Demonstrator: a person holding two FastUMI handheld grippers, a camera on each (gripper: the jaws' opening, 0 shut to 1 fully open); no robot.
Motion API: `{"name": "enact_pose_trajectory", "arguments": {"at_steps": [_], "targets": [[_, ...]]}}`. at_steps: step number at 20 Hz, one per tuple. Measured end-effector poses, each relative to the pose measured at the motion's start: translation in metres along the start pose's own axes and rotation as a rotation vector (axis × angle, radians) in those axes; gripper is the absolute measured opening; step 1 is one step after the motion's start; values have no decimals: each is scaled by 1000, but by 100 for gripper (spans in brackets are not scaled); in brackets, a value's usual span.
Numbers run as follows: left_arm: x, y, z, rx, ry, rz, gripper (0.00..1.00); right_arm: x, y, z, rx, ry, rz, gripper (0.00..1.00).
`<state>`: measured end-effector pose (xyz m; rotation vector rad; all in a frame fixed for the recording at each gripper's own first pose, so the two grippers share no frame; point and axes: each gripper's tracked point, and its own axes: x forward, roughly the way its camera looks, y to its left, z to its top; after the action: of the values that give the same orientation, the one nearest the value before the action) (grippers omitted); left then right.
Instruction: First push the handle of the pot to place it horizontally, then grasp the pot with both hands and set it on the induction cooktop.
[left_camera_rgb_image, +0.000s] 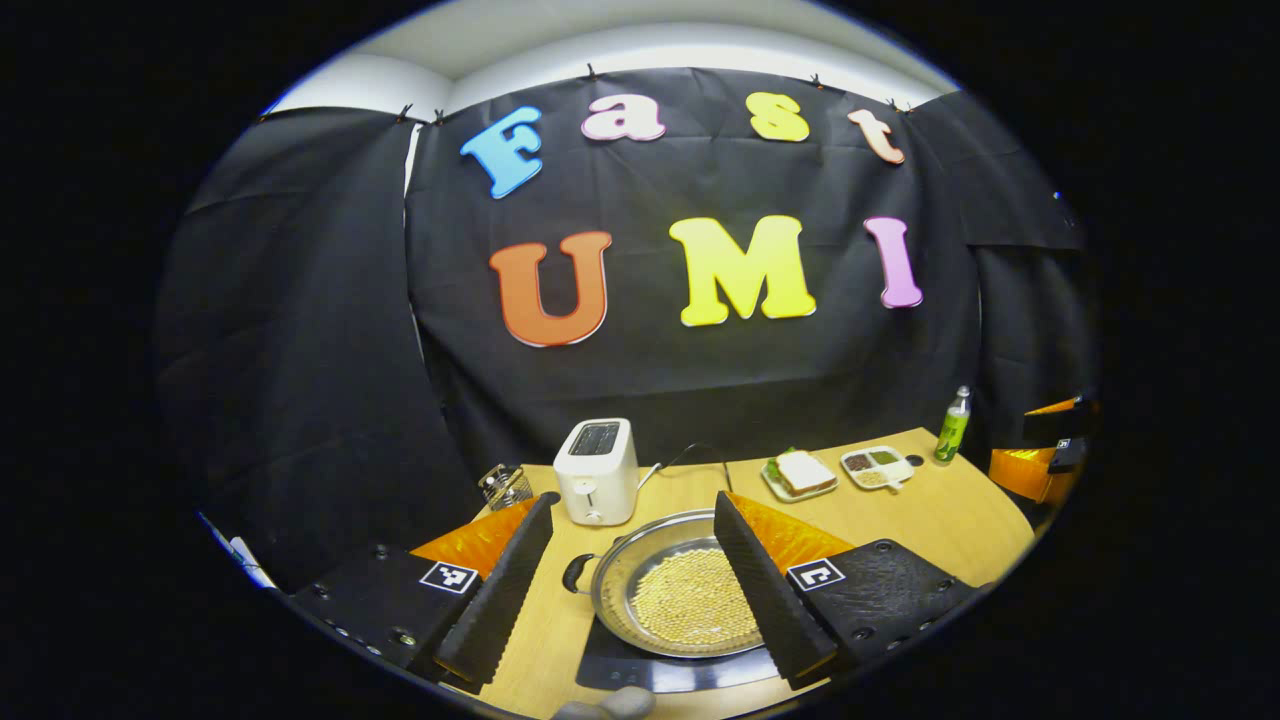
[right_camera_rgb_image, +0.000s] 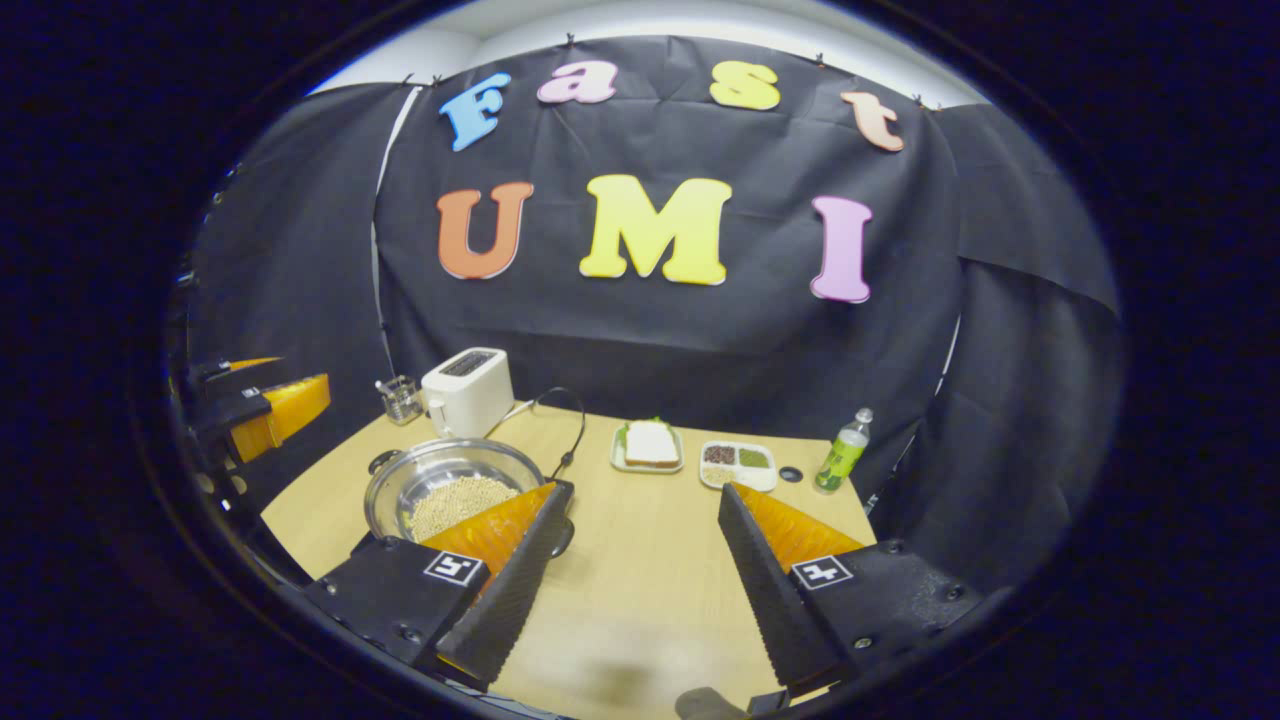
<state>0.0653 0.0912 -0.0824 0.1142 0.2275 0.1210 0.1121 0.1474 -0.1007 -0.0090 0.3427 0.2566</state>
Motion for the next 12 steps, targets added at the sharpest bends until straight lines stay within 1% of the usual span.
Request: {"name": "enact_pose_trajectory", "arguments": {"at_steps": [1,3,4,5,6,7,8,9,10,11,12], "targets": [[-10,-17,14,6,-28,-16,96,-14,-15,9,0,-24,-12,97],[-31,-52,30,-1,-62,-52,96,-42,-43,23,-10,-74,-32,99],[-42,-69,37,-11,-62,-78,96,-54,-60,25,-14,-89,-47,97],[-54,-86,44,-23,-64,-103,96,-69,-77,24,-18,-100,-62,99],[-64,-100,50,-27,-71,-116,96,-81,-92,27,-13,-114,-76,97],[-72,-108,60,-23,-86,-114,96,-93,-106,30,-6,-130,-88,97],[-80,-116,68,-19,-101,-107,96,-105,-120,34,4,-143,-96,99],[-89,-124,74,-22,-116,-100,96,-117,-133,38,16,-164,-103,97],[-95,-134,80,-38,-129,-102,96,-127,-147,43,25,-186,-111,99],[-103,-147,85,-51,-134,-109,96,-138,-160,49,34,-206,-122,99],[-109,-155,88,-57,-141,-110,96,-146,-173,54,42,-229,-132,97]]}}
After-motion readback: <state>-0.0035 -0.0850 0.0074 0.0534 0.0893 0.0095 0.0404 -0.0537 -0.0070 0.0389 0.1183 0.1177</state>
